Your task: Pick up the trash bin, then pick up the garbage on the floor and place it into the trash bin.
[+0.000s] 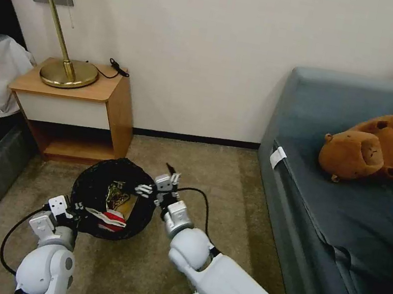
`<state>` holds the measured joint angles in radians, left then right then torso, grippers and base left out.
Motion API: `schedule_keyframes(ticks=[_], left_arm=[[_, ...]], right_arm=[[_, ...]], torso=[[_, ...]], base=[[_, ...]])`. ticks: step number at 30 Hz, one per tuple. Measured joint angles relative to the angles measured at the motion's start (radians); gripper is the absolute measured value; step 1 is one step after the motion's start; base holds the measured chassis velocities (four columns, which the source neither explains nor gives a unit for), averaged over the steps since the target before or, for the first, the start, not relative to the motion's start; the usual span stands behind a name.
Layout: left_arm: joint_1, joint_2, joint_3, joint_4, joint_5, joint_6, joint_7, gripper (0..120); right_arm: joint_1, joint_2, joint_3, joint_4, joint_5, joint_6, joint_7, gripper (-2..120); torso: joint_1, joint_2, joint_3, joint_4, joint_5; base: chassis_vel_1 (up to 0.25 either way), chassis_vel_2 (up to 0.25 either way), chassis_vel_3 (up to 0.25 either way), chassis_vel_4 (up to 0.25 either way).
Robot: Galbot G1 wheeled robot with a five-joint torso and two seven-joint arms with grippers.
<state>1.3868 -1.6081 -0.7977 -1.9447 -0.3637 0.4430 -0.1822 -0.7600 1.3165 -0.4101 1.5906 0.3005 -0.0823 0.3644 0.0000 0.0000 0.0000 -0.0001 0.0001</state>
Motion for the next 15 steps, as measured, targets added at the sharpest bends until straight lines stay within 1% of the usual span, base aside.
schedule_keyframes(ticks=[5, 7, 8, 11, 12, 14, 15], left_arm=[[-0.001, 0.000, 0.000, 0.005, -0.001, 0.000, 0.000, 1], [-0.003, 0.000, 0.000, 0.010, -0.002, 0.000, 0.000, 1], [-0.003, 0.000, 0.000, 0.010, -0.002, 0.000, 0.000, 1], [-0.004, 0.000, 0.001, 0.011, -0.002, 0.001, 0.001, 1], [-0.004, 0.000, 0.001, 0.011, -0.002, 0.001, 0.001, 1], [-0.005, 0.000, 0.002, 0.011, -0.002, 0.002, 0.001, 1], [-0.005, 0.000, 0.002, 0.011, -0.002, 0.002, 0.001, 1]], right_arm=[[0.004, -0.009, 0.002, 0.006, 0.013, -0.006, 0.008, 100], [0.010, -0.013, 0.003, 0.008, 0.051, -0.023, 0.047, 100], [0.010, -0.013, 0.003, 0.008, 0.051, -0.023, 0.047, 100], [0.027, -0.011, 0.001, 0.002, 0.137, -0.059, 0.137, 100], [0.027, -0.011, 0.001, 0.002, 0.137, -0.059, 0.137, 100], [0.038, -0.009, 0.000, -0.009, 0.183, -0.073, 0.191, 100], [0.038, -0.009, 0.000, -0.009, 0.183, -0.073, 0.191, 100]], torso=[[0.000, 0.000, 0.000, 0.0001, 0.0000], [0.000, 0.000, 0.000, 0.0001, 0.0000], [0.000, 0.000, 0.000, 0.0001, 0.0000], [0.000, 0.000, 0.000, 0.0001, 0.0000], [0.000, 0.000, 0.000, 0.0001, 0.0000], [0.000, 0.000, 0.000, 0.0001, 0.0000], [0.000, 0.000, 0.000, 0.0001, 0.0000]], base=[[0.000, 0.000, 0.000, 0.000], [0.000, 0.000, 0.000, 0.000], [0.000, 0.000, 0.000, 0.000], [0.000, 0.000, 0.000, 0.000], [0.000, 0.000, 0.000, 0.000], [0.000, 0.000, 0.000, 0.000], [0.000, 0.000, 0.000, 0.000]])
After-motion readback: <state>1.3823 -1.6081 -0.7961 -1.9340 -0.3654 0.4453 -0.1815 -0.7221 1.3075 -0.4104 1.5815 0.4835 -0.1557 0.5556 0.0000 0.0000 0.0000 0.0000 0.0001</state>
